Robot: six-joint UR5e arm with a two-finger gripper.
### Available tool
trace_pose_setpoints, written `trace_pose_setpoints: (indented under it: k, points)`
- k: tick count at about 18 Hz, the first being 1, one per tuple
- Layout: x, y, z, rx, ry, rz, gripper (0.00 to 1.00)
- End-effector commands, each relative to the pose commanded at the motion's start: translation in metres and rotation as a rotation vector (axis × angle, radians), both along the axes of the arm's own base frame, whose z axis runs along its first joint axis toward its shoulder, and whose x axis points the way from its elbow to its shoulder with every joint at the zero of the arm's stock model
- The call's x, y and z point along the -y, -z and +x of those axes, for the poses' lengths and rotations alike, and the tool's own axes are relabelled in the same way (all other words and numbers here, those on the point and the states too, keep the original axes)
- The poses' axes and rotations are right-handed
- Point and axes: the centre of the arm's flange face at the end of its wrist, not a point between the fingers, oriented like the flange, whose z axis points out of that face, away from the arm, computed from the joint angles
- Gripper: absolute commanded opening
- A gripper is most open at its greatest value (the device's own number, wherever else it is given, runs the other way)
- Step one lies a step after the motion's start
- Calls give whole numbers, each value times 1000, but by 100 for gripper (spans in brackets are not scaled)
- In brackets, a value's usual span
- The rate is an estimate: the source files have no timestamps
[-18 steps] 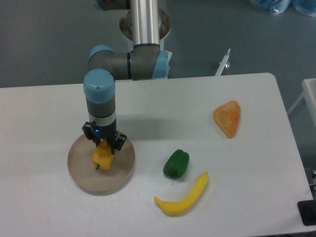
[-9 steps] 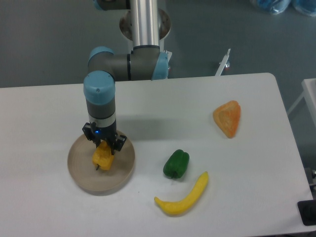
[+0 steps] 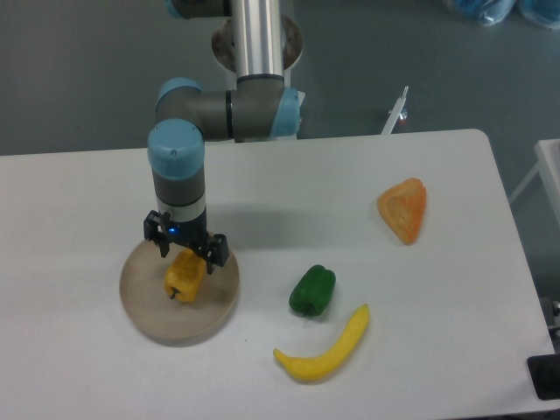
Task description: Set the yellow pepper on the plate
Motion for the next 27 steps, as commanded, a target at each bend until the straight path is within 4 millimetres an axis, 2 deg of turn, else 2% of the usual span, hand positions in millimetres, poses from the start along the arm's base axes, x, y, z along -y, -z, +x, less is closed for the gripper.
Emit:
trace_pose_setpoints:
  k: [4,7,13,17,20,27]
  points:
    - [21,-31,-72,-44,-42,43,100]
    - [45,-60,-144,-103,-64,75,100]
    - [77,-89,-239,-217,-31,77,100]
    - [94,-90,-282,-268,44,57,100]
    - [101,-85,-305,-312,169,23,100]
    - [97,-78,-319,-361,249,-34,100]
